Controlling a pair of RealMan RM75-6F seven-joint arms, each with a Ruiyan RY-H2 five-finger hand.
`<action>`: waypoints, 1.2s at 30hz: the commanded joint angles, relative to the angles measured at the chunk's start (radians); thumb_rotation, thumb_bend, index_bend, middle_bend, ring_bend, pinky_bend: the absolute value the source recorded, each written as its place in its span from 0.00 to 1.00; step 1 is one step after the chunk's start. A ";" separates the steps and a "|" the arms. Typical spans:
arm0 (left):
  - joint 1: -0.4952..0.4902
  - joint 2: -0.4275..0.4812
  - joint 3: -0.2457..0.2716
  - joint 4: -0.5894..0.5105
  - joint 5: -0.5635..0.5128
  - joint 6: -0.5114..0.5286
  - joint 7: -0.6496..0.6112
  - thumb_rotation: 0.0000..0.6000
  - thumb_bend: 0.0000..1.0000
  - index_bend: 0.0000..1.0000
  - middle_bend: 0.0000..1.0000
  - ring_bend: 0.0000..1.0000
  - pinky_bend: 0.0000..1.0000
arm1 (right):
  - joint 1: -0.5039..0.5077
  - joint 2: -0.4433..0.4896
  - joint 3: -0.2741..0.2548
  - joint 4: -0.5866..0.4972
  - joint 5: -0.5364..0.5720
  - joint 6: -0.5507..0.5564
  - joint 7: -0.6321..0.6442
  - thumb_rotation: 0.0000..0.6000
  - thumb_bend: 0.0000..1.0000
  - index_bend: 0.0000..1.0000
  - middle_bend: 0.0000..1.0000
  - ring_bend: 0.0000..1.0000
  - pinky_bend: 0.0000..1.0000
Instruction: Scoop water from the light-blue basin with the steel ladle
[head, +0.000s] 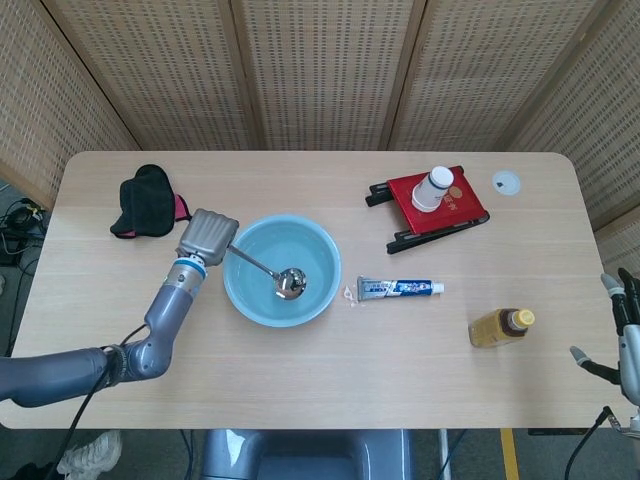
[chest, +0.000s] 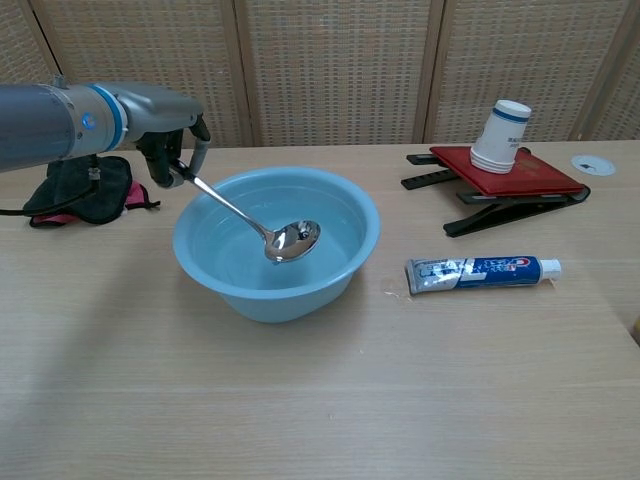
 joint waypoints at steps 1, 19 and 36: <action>-0.038 -0.038 0.020 0.041 -0.037 0.002 0.039 1.00 0.61 0.69 0.88 0.84 0.98 | 0.001 0.001 0.001 0.002 0.002 -0.003 0.003 1.00 0.00 0.00 0.00 0.00 0.00; -0.127 -0.144 0.080 0.177 -0.100 -0.004 0.145 1.00 0.61 0.72 0.88 0.84 0.98 | 0.008 0.002 0.002 0.002 0.006 -0.013 0.010 1.00 0.00 0.00 0.00 0.00 0.00; -0.174 -0.211 0.075 0.268 -0.149 -0.009 0.194 1.00 0.61 0.73 0.88 0.84 0.98 | 0.010 0.013 0.014 0.015 0.037 -0.027 0.050 1.00 0.00 0.00 0.00 0.00 0.00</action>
